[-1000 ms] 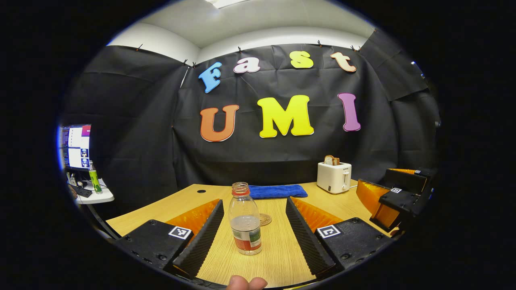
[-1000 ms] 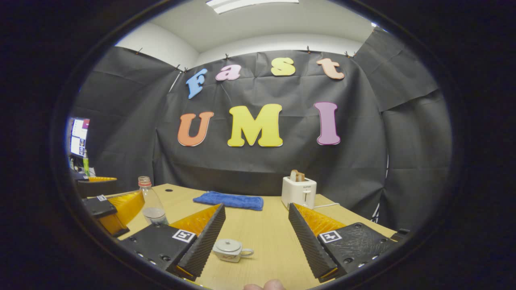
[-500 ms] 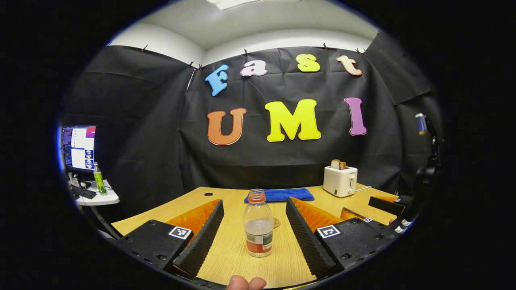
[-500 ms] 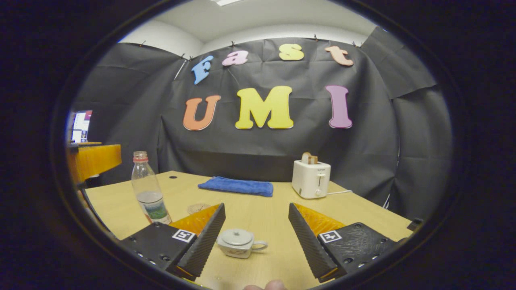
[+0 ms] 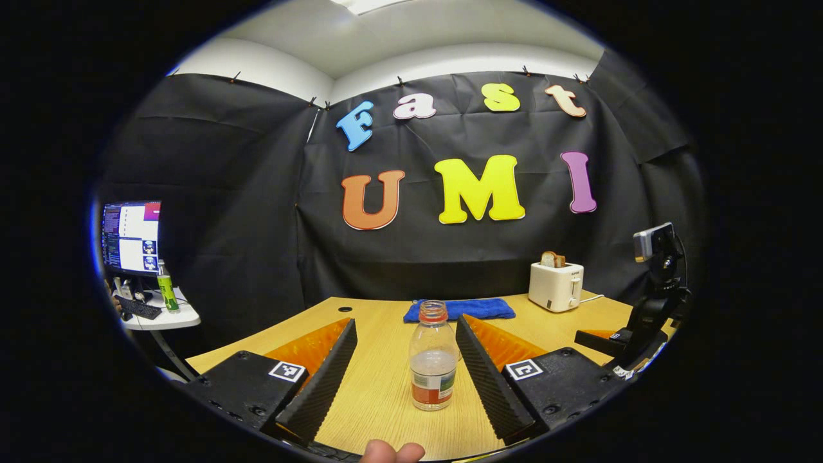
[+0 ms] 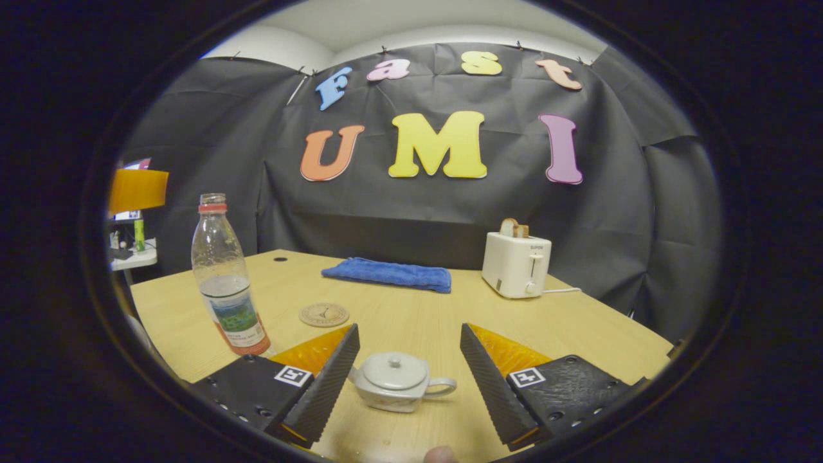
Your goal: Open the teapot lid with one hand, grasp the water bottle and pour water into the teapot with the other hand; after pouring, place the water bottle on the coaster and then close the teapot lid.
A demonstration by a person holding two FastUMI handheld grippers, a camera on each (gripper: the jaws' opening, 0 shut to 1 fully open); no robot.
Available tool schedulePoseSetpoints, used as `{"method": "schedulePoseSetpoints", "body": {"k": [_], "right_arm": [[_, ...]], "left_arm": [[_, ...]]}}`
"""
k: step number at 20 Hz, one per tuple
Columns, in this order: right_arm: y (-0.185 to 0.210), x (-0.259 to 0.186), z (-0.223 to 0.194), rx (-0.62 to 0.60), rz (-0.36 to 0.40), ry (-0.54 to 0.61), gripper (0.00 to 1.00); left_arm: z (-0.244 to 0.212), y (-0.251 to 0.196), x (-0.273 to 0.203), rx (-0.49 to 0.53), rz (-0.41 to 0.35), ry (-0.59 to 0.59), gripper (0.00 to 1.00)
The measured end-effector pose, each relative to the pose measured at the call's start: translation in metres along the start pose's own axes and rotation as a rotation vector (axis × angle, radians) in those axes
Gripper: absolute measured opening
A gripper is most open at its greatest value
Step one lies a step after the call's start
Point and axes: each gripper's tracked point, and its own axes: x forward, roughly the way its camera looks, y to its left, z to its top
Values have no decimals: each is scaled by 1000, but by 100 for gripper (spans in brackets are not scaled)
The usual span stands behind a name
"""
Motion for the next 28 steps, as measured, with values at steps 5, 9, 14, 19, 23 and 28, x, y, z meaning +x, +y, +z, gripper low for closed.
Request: {"method": "schedulePoseSetpoints", "body": {"k": [5, 9, 14, 19, 23, 28], "right_arm": [[5, 10, -12, -22, 10, 42, 76], [6, 13, -17, -23, 16, 61, 44], [10, 15, -19, -38, 39, 69, 5], [10, 17, -18, -48, 68, 79, 0], [7, 13, -2, -22, 94, 46, 0], [-7, -1, 24, -7, 101, 5, 0]], "left_arm": [[-2, 5, 1, -18, 14, 6, 96], [-3, 4, 3, -13, 14, 11, 97], [-3, 6, 3, -11, 17, 12, 96], [-12, -1, 3, -28, -2, 33, 97], [-43, -11, -1, 8, -44, 82, 97], [-83, -21, -1, -30, -89, 159, 97]]}}
